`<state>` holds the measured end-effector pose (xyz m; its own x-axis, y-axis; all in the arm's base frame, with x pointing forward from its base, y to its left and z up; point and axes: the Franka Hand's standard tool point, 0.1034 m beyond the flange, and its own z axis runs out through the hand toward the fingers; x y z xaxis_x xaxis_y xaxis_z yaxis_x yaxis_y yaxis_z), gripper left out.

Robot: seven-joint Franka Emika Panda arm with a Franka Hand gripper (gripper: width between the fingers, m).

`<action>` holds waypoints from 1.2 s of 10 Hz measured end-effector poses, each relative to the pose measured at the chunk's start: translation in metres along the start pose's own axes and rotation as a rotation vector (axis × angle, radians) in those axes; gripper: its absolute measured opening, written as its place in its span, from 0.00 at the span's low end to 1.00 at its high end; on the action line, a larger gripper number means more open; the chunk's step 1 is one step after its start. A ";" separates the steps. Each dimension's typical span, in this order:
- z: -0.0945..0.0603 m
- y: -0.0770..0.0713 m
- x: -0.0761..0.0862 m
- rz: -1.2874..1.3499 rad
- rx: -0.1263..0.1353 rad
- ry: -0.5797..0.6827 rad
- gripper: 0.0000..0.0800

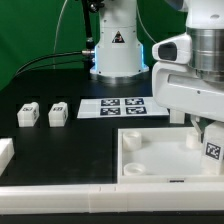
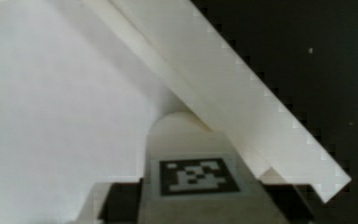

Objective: Assemble one leg

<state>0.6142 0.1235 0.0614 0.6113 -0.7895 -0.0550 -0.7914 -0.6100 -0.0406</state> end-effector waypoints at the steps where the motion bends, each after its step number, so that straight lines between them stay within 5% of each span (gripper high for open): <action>1: 0.000 -0.001 0.000 0.124 0.006 0.001 0.37; 8: 0.000 -0.005 0.000 0.879 0.078 -0.012 0.37; 12: -0.001 -0.004 0.003 1.029 0.085 -0.005 0.37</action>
Offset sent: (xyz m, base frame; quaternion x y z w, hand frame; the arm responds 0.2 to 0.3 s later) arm -0.0008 0.0007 0.0025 0.0039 0.0183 0.2784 0.9603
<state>0.6189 0.1238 0.0621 -0.3619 -0.9260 -0.1075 -0.9289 0.3679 -0.0420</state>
